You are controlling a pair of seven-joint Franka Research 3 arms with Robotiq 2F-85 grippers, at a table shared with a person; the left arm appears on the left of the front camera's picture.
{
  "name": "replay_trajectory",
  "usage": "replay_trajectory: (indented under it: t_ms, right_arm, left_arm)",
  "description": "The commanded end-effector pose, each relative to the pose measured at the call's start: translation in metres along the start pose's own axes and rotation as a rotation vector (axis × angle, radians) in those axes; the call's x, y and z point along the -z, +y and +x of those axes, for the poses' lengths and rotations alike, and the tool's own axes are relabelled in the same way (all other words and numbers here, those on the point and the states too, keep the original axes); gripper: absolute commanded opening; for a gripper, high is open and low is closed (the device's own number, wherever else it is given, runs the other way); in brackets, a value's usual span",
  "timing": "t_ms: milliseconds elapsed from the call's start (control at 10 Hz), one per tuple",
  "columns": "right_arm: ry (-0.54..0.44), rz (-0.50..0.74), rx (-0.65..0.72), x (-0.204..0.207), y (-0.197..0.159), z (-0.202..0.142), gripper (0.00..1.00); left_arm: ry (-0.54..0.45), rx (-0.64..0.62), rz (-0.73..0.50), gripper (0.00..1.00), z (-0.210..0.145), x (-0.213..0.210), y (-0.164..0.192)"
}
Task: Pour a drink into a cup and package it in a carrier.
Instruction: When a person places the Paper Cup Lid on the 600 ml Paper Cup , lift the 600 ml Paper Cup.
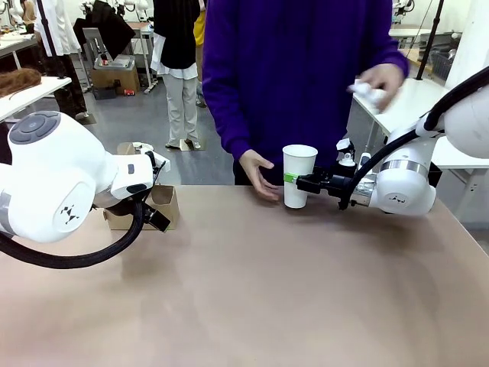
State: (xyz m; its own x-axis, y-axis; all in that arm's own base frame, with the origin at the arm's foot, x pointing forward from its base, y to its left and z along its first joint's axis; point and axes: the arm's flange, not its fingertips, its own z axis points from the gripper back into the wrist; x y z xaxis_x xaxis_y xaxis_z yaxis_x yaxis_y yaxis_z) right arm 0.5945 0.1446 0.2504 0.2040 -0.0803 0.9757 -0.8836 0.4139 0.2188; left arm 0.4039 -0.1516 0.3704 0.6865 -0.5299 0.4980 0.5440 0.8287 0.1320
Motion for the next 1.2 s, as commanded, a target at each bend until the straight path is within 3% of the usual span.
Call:
replay_trajectory:
  t_ms: [0,1100]
  right_arm:
    - [-0.003,0.001,-0.004,0.0005,0.0027,0.0050,0.80]
    - [-0.003,0.001,-0.004,0.0005,0.0027,0.0050,0.80]
  left_arm:
    - [-0.001,0.000,-0.001,1.00,-0.0001,-0.0003,0.0001]
    - [-0.001,0.000,-0.001,1.00,-0.0001,-0.0003,0.0001]
